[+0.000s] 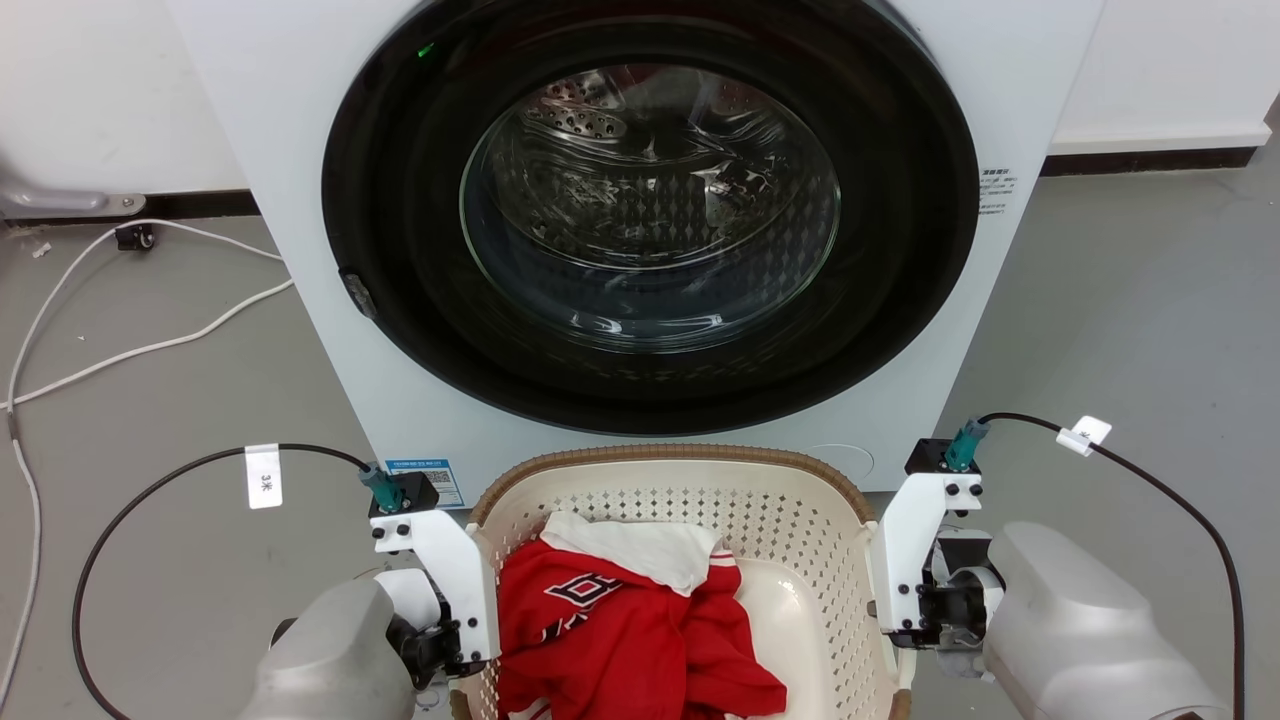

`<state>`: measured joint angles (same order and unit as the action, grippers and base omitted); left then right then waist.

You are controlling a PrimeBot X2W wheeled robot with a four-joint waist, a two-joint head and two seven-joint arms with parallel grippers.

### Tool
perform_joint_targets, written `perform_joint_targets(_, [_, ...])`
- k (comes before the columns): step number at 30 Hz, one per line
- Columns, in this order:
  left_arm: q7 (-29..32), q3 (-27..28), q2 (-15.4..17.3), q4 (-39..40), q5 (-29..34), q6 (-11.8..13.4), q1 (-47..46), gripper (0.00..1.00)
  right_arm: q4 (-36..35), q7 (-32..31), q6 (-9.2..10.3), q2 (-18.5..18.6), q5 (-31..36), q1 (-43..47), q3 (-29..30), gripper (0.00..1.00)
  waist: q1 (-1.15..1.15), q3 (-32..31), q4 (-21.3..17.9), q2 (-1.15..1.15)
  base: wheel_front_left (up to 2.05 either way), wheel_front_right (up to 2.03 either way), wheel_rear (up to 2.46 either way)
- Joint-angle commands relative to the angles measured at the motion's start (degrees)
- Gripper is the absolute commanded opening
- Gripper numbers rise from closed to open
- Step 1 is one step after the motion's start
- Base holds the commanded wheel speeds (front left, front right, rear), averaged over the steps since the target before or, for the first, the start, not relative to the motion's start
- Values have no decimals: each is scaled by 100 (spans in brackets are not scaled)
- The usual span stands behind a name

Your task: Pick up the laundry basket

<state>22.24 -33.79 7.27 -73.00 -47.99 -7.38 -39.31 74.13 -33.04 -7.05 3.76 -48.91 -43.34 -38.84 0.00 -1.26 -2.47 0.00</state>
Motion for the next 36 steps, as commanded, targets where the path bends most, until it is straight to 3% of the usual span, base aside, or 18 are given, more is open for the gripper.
perform_joint_targets(1, [-55,-17,-70,35,-49,-13,-81,0,-41,7,-81,-143,-25,54,24,0,0,-1,0,0,0,0,0])
perform_joint_targets(36, [-136,-223,-47,-17,-321,-14,13,0,-40,12,-81,-137,115,156,301,0,0,-40,14,0,0,0,0])
